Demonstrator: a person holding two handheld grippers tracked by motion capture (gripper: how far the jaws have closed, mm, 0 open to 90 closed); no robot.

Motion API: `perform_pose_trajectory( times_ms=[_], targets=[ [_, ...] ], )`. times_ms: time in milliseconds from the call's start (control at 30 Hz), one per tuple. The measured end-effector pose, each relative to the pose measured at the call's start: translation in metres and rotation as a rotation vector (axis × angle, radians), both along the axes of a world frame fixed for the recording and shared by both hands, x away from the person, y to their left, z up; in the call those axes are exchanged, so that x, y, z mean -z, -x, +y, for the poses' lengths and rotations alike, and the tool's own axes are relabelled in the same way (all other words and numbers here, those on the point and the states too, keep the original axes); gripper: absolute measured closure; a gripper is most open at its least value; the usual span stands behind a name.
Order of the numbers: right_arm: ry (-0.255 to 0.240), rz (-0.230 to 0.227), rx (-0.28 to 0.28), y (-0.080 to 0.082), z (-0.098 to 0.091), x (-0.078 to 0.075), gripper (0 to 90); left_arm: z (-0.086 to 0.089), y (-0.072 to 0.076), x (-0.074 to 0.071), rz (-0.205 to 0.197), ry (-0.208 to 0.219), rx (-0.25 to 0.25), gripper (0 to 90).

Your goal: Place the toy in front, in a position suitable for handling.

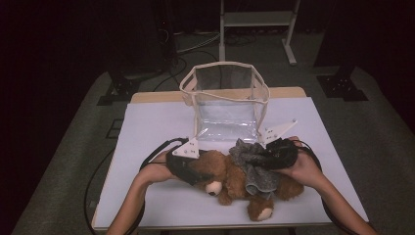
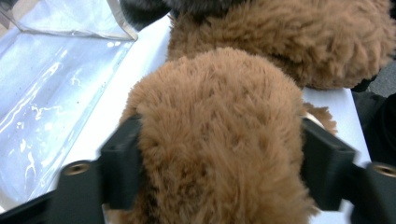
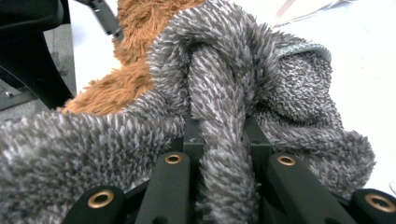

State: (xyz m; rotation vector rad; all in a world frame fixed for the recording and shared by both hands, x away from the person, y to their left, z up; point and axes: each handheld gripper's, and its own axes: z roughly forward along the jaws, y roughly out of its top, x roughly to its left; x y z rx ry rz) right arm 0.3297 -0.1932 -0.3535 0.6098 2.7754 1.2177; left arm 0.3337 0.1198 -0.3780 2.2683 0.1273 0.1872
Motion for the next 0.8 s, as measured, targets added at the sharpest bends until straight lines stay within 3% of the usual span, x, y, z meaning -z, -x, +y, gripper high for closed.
perform_pose_trajectory(
  times_ms=[200,333,567,667,800],
  targets=[
    [-0.025,-0.008,0.025,0.014,-0.026,0.0,75.7,0.004,0.0,0.0,0.006,0.008,-0.037,32.7],
    [-0.028,-0.007,0.059,0.029,-0.047,0.005,75.5,0.004,0.002,-0.001,-0.002,0.007,-0.026,32.6],
    [-0.074,0.045,0.149,0.05,-0.09,0.023,75.5,0.006,0.005,0.0,-0.005,0.017,-0.022,32.3],
    [-0.089,0.051,0.16,0.05,-0.096,0.022,75.5,0.006,0.006,0.0,-0.006,0.021,-0.01,32.4],
    [-0.088,0.023,0.129,0.041,-0.083,0.01,75.5,0.006,0.009,-0.001,-0.011,0.015,-0.004,32.4]
  ],
)
